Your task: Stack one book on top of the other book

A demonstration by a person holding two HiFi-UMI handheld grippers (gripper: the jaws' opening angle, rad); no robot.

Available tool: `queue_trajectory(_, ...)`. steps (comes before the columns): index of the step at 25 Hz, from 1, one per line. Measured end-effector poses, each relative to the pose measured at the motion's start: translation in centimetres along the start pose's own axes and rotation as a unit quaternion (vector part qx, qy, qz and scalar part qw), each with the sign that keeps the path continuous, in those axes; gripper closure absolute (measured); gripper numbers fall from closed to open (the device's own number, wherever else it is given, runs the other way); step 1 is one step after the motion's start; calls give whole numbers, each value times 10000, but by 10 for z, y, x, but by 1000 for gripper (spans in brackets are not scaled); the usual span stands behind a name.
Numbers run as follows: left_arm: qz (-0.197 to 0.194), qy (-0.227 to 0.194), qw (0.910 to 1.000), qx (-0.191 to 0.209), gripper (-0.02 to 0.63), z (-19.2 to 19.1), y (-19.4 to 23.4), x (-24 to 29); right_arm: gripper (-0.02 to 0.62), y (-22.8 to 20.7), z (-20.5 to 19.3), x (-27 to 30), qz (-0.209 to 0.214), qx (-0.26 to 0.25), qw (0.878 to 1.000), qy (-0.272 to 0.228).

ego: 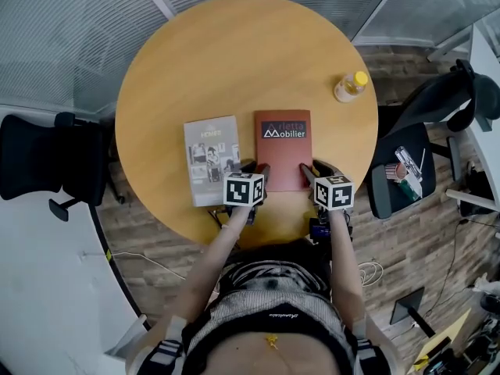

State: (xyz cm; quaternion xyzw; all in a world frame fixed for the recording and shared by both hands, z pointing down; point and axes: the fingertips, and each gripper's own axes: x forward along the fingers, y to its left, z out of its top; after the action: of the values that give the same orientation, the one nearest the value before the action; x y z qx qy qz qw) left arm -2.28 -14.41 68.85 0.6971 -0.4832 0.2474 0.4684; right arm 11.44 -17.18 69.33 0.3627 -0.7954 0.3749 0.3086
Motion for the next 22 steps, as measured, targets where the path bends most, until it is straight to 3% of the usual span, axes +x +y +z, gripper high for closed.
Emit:
queue_trajectory(11,-18,294,9996,0,457,-4,0,4,447,2,-3,4,510,317,9981,144)
queue_trajectory(22,5,299,9996,-12,456,-5,1,4,453,2,-3,5,516,292,9980,208)
